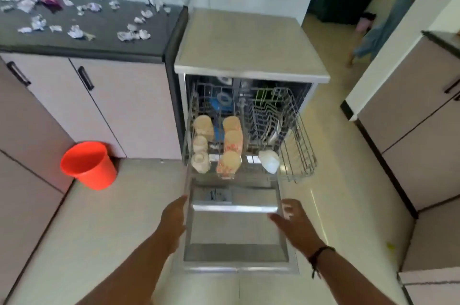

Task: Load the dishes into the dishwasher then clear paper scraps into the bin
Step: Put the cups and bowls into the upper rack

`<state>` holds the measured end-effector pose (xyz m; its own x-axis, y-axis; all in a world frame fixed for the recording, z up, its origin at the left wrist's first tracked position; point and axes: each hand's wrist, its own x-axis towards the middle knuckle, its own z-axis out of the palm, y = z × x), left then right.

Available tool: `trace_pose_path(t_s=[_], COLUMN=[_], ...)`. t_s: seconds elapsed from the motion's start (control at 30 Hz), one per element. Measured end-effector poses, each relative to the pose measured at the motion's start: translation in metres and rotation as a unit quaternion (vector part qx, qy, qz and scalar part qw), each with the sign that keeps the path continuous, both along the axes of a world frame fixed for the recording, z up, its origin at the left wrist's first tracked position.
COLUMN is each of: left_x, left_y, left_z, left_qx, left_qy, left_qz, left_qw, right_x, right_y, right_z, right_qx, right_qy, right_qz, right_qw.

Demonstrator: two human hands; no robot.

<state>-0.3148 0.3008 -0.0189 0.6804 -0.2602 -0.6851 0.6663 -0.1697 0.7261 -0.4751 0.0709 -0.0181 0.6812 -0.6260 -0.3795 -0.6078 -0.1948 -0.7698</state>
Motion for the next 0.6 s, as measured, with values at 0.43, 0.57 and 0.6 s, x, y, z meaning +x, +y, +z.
trace_pose_path(t_s=[0.43,0.57,0.6], left_x=[0.015,0.051,0.061], left_y=[-0.061,-0.082,-0.088], left_z=[-0.054,-0.067,-0.069], left_qx=[-0.134,-0.134,-0.138], left_qy=[0.201,0.224,0.229], left_qz=[0.194,0.19,0.191], left_qw=[0.951,0.946,0.944], right_x=[-0.003,0.022,0.032], right_y=[-0.084,-0.106,-0.112], right_z=[-0.022,-0.037,-0.042], right_qx=[0.289,0.303,0.305], right_qy=[0.06,0.086,0.091], right_qz=[-0.197,-0.218,-0.225], right_qw=[0.935,0.924,0.921])
